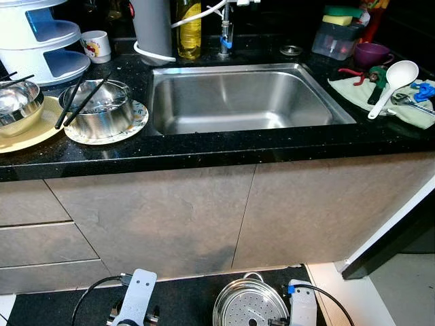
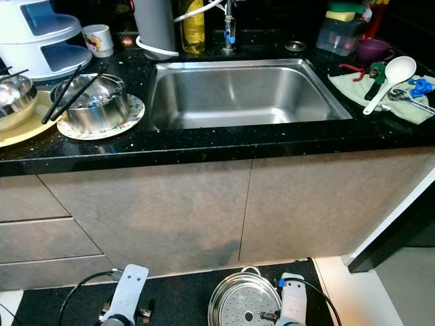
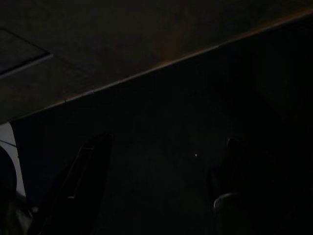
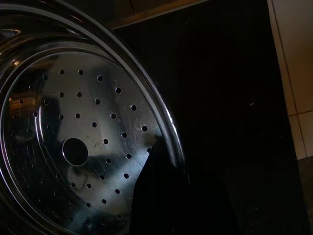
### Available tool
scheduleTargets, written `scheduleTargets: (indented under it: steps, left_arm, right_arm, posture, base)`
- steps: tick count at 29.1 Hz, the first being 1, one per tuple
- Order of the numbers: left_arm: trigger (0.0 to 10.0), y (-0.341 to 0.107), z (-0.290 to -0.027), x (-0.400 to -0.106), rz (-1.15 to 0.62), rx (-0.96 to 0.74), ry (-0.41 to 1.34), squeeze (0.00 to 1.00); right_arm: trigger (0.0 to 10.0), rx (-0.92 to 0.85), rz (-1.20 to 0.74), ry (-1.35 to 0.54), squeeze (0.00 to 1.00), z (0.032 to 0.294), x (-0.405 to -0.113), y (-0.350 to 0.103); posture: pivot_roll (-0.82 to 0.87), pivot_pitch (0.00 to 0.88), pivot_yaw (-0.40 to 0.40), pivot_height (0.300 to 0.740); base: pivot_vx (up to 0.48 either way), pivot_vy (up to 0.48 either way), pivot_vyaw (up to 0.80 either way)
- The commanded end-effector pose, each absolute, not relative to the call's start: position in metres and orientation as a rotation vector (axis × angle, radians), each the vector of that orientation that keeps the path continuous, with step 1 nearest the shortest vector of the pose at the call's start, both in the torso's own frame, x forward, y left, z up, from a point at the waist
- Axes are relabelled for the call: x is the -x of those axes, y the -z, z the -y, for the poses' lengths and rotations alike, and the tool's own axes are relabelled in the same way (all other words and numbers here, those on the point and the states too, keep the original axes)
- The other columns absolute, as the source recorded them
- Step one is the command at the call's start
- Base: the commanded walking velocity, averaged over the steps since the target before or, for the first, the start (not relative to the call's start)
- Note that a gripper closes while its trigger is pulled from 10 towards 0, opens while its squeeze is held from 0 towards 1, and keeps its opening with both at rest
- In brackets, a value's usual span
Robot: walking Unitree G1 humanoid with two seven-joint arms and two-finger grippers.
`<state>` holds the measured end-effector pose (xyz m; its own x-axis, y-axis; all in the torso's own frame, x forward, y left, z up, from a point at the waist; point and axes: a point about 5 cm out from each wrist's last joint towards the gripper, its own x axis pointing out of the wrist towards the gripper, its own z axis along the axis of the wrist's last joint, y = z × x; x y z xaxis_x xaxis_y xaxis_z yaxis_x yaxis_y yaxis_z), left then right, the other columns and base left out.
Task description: Kitchen organization
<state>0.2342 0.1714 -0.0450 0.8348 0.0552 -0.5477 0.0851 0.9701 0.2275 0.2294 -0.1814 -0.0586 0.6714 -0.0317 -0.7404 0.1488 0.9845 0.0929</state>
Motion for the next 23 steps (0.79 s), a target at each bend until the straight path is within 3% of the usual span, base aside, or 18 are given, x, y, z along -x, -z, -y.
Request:
scheduleTargets:
  steps: [1,11,23]
  left_arm:
    - [10.0,0.053,-0.172,-0.224,-0.625,-0.262,0.026,0.0]
    - [10.0,0.058,-0.185,-0.209,-0.63,-0.283,0.004,0.0]
    - [10.0,0.061,-0.18,-0.203,-0.628,-0.307,0.045,0.0]
  right_arm:
    - [10.0,-0.16,-0.887,0.113,0.0,0.181,-0.213,0.069]
    - [10.0,-0.13,-0.954,0.048,0.0,0.17,-0.186,0.084]
    - [10.0,-0.108,-0.954,0.027,0.0,0.165,-0.185,0.085]
  posture:
    - [-0.09,0.178,-0.003,0.74]
    - [-0.05,0.171,-0.032,0.74]
    - [-0.07,0.206,-0.024,0.74]
  base:
    - [0.0,0.0,0.0]
    - [0.0,0.0,0.0]
    - [0.0,0.0,0.0]
